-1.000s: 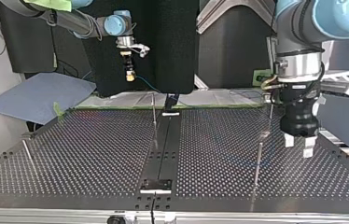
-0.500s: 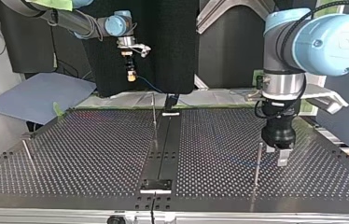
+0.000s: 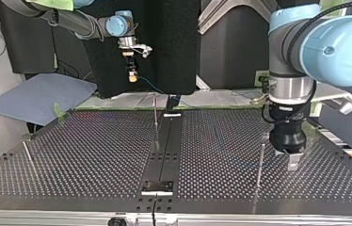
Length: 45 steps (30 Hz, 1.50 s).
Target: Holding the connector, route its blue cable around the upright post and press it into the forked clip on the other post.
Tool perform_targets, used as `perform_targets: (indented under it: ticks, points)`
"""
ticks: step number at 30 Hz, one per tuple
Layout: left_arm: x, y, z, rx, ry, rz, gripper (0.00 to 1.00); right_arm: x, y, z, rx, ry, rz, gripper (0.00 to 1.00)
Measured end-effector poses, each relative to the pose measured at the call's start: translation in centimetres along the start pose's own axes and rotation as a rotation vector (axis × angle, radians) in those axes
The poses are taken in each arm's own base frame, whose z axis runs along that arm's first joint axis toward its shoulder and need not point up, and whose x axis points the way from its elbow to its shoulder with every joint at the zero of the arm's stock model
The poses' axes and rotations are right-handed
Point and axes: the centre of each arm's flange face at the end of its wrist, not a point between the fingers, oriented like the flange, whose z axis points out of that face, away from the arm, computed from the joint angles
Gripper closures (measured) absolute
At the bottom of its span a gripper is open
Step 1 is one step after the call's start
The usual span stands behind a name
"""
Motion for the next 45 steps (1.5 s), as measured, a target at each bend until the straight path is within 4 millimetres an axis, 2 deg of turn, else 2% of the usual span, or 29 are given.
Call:
perform_targets:
  ticks: [9,23,35,45]
  points:
    - [2.1,0.3,-1.0,-0.025,0.098,0.035,0.0,0.0,0.0,0.0,0.001,0.001,0.0,1.0]
    - [4.0,-0.3,-2.8,0.029,0.241,0.067,0.0,0.0,-0.1,0.2,0.003,-0.003,-0.001,1.0]
    - [4.5,-0.7,-3.0,0.035,0.259,0.047,0.0,0.0,-0.1,0.2,0.006,-0.004,-0.002,1.0]
    - [5.3,0.2,-3.1,-0.047,0.268,0.058,0.0,0.0,-0.1,0.2,0.007,-0.005,-0.002,1.0]
